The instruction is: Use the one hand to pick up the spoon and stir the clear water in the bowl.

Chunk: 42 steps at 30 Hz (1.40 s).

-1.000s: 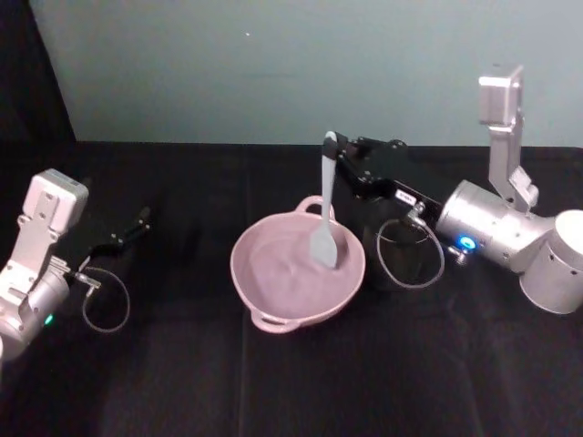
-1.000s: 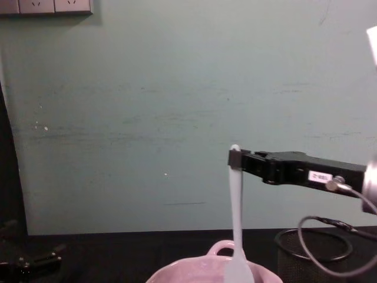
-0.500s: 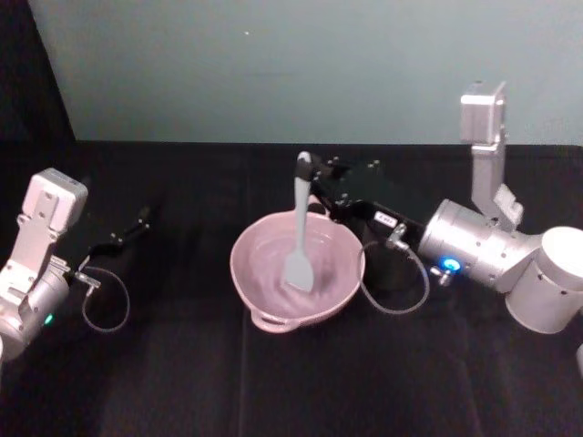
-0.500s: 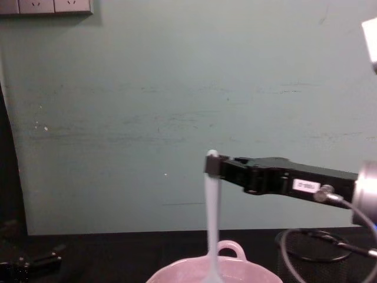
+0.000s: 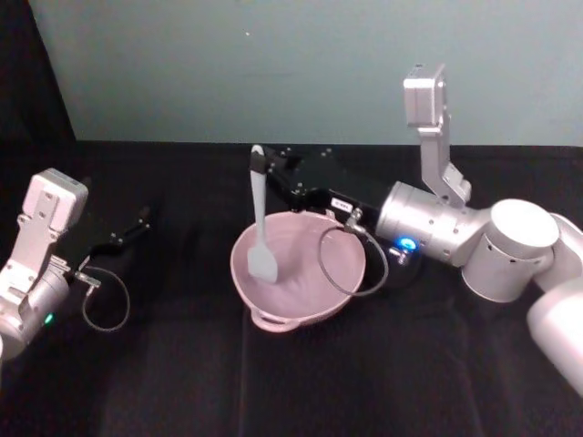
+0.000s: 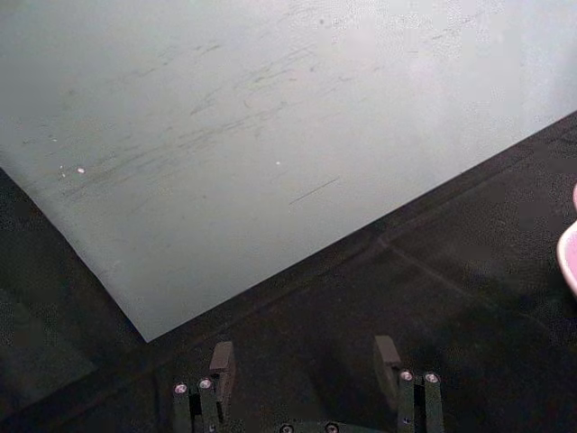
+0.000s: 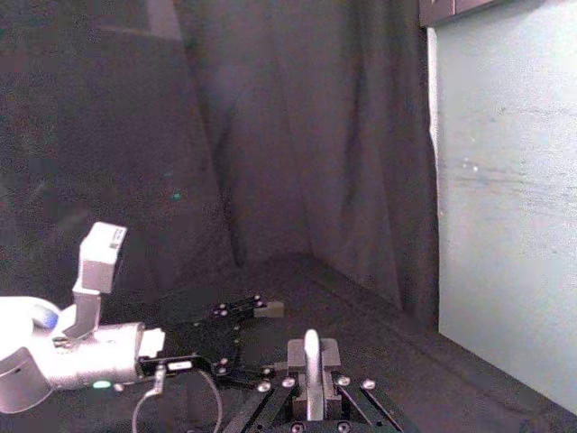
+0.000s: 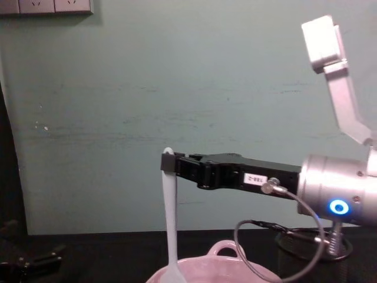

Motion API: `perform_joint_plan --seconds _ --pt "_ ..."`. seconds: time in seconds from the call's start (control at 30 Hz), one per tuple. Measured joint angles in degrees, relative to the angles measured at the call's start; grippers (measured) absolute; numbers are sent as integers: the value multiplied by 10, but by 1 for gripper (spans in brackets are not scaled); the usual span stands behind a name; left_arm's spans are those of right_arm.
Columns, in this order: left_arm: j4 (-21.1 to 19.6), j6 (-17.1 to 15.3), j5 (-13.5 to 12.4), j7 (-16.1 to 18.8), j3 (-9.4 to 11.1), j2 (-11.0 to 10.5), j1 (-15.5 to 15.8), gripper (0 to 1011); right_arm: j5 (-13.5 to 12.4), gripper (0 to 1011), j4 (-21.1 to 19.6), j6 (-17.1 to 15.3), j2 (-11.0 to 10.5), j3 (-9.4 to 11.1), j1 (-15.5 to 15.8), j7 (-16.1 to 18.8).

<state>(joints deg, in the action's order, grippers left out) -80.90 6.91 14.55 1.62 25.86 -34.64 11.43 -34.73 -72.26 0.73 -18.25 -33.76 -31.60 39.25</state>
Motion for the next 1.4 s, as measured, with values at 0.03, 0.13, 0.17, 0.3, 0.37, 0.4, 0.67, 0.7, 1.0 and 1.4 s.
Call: perform_joint_plan --seconds 0.03,0.13,0.17,0.3,0.37,0.4,0.67,0.7,1.0,1.4 --pt "0 0 0 0 0 0 0 1011 0 100 6 1 2 -1 -4 2" --pt "0 0 0 0 0 0 0 1011 1 100 32 6 11 -2 -18 6" --pt "0 0 0 0 0 0 0 1011 1 100 38 8 13 -2 -22 8" --pt "0 0 0 0 0 0 0 1011 1 100 62 14 17 2 -35 11" --pt "0 0 0 0 0 0 0 1011 1 100 73 17 17 6 -40 12" --pt "0 0 0 0 0 0 0 1011 1 100 76 18 17 8 -41 12" --pt "0 0 0 0 0 0 0 1011 -1 100 62 21 -9 35 -25 -5" --pt "0 0 0 0 0 0 0 1011 -1 100 57 20 -12 38 -21 -8" --pt "0 0 0 0 0 0 0 1011 -8 100 -22 9 -52 63 40 -39" --pt "0 0 0 0 0 0 0 1011 -5 100 -91 1 -65 60 85 -55"
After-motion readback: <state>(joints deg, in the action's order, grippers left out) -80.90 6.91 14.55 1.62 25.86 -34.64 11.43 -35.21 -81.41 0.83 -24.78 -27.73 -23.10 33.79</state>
